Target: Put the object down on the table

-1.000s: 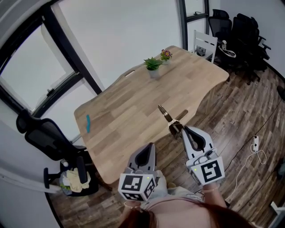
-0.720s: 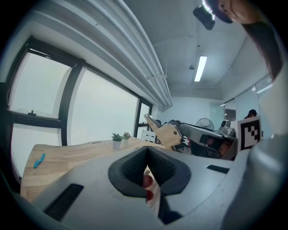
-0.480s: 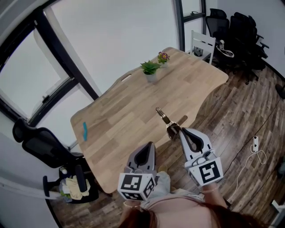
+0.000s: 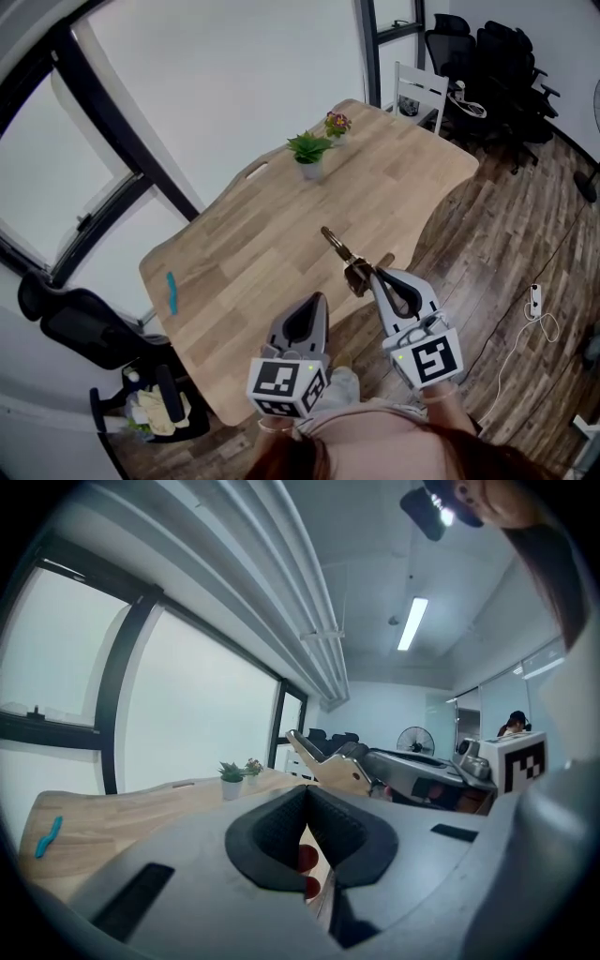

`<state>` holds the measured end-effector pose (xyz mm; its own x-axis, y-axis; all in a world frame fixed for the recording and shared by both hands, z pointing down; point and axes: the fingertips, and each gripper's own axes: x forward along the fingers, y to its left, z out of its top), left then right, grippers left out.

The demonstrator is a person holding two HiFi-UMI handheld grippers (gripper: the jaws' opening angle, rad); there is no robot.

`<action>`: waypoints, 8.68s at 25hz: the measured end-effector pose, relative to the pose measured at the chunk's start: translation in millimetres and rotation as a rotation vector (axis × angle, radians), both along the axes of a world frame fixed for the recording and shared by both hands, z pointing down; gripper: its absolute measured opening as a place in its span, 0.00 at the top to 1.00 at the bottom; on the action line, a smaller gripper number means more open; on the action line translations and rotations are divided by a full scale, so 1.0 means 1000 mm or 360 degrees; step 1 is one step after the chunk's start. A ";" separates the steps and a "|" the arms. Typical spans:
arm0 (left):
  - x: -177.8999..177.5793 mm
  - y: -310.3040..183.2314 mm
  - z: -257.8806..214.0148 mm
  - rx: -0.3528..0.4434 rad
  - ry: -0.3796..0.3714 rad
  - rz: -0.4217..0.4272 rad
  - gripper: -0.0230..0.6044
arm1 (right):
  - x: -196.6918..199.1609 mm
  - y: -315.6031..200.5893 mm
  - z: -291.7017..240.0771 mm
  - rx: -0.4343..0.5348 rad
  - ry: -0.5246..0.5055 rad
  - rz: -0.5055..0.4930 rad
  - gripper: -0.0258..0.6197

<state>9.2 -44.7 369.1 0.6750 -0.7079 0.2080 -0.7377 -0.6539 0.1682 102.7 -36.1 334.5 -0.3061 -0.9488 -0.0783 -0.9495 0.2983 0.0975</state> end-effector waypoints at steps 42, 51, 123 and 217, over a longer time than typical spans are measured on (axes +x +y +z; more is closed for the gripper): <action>-0.021 -0.120 0.024 -0.0092 0.0066 0.0230 0.96 | -0.035 -0.143 0.074 -0.0278 0.0274 0.0078 0.95; -0.014 -0.146 0.027 -0.0097 0.0049 0.0165 0.96 | -0.016 -0.175 0.104 -0.0375 0.0363 0.0020 0.95; -0.017 -0.237 0.079 -0.0279 -0.0030 -0.0160 0.96 | 0.005 -0.308 0.303 -0.0806 0.0990 -0.0405 0.95; -0.024 -0.213 0.062 -0.0192 0.0036 -0.0117 0.96 | 0.011 -0.270 0.226 -0.0858 0.0260 -0.0053 0.90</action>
